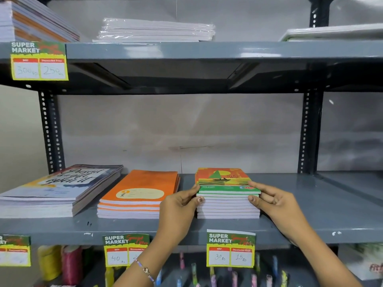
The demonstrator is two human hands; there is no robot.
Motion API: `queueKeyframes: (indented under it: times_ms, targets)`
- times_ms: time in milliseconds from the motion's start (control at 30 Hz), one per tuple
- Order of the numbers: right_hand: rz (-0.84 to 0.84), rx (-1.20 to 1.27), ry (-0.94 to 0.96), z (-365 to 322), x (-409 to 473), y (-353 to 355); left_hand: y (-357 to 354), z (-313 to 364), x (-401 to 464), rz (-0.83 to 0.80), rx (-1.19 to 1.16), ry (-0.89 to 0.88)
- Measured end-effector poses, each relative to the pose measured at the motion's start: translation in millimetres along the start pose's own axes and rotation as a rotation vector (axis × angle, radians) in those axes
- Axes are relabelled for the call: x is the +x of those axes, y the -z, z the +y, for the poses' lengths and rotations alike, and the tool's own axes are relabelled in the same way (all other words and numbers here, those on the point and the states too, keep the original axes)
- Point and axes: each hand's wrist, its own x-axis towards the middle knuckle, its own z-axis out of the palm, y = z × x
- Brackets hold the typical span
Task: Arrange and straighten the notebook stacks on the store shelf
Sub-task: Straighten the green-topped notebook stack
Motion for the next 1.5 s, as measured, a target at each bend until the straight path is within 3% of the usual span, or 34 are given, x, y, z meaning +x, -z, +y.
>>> queueKeyframes:
  times_ms: [333,867,1133,1367,1500]
  targets:
    - [0.034,0.032,-0.013,-0.6,-1.8,1.2,1.1,-2.0,-0.4,-0.041,-0.093,0.009]
    - [0.081,0.155,-0.035,2.5,1.2,3.1,2.7,1.5,-5.3,0.058,-0.196,-0.044]
    - [0.134,0.068,0.029,-2.0,-3.7,-2.4,1.8,2.5,-7.2,0.043,0.007,-0.072]
    - [0.194,-0.014,0.071,-3.3,-8.5,-9.0,1.0,4.5,-8.4,0.086,-0.005,-0.043]
    - [0.159,0.036,-0.002,-3.5,-11.4,-6.4,1.5,3.8,-7.9,0.059,0.019,0.031]
